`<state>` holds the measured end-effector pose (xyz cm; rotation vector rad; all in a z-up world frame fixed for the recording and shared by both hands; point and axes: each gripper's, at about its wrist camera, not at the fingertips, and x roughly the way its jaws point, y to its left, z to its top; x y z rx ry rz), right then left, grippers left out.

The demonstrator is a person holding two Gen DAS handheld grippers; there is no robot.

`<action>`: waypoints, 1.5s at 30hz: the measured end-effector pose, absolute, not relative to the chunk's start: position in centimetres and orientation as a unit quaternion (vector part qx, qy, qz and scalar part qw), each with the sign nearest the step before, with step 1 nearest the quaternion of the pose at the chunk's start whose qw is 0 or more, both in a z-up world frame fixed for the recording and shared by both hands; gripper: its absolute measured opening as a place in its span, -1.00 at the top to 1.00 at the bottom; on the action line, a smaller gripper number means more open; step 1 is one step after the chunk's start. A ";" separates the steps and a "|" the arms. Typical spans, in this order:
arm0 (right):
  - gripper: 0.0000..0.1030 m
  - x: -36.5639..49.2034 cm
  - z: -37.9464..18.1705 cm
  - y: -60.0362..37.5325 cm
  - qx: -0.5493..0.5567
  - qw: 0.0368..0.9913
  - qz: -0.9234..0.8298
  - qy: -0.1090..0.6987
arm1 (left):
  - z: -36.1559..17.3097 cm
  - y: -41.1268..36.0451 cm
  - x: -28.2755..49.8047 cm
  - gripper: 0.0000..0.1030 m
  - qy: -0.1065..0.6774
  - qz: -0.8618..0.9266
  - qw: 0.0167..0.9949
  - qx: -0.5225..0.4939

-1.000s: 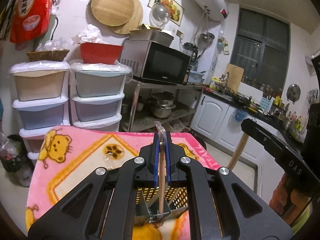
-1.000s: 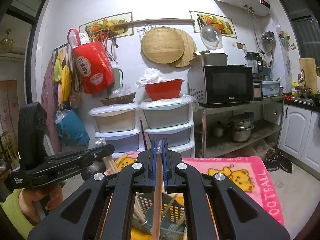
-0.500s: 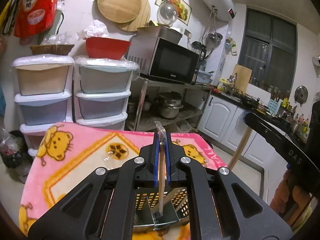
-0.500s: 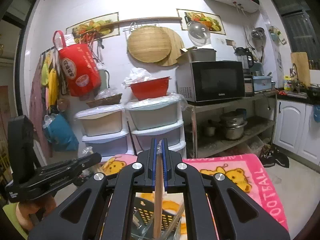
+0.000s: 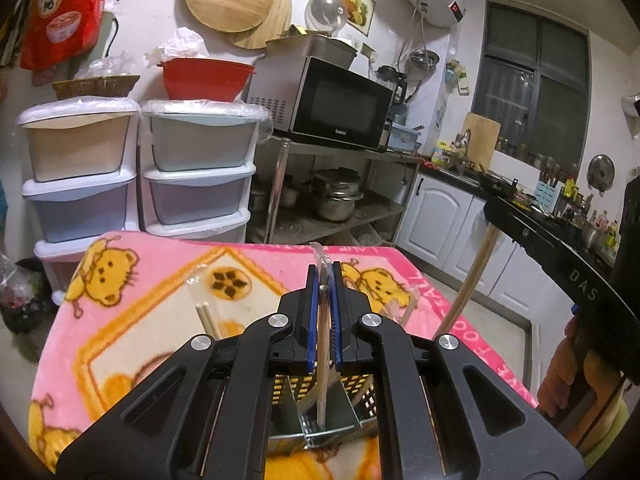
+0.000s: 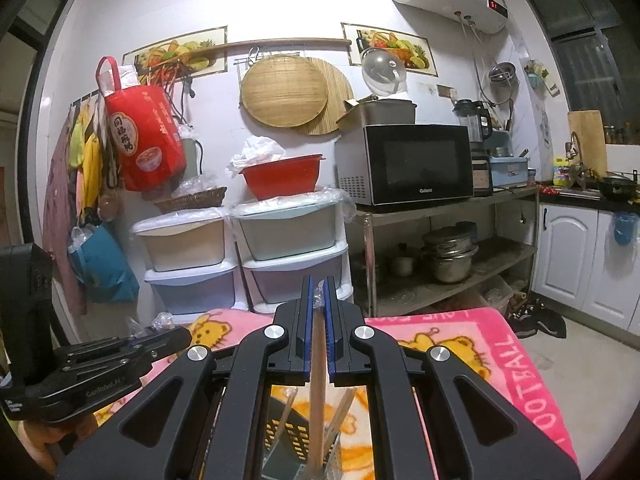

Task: Organize utensils
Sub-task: 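Lower both held chopsticks into the caddy compartments, then open both tools to release the chopsticks into the caddy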

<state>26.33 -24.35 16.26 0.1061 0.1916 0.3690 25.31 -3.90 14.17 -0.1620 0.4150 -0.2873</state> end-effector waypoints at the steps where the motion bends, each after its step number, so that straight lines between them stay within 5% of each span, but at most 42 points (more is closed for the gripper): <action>1: 0.89 26.2 16.2 -24.3 0.052 0.977 0.183 0.095 | 14.0 -4.0 25.2 0.94 0.205 -0.143 0.965 -0.079; 29: 0.74 22.9 13.1 -25.1 0.072 0.968 0.193 0.144 | 11.6 -3.9 23.9 0.91 0.227 -0.149 0.960 -0.074; 45: 0.39 21.4 11.9 -26.5 0.077 0.963 0.183 0.183 | 11.3 -3.7 23.2 0.51 0.226 -0.150 0.960 -0.073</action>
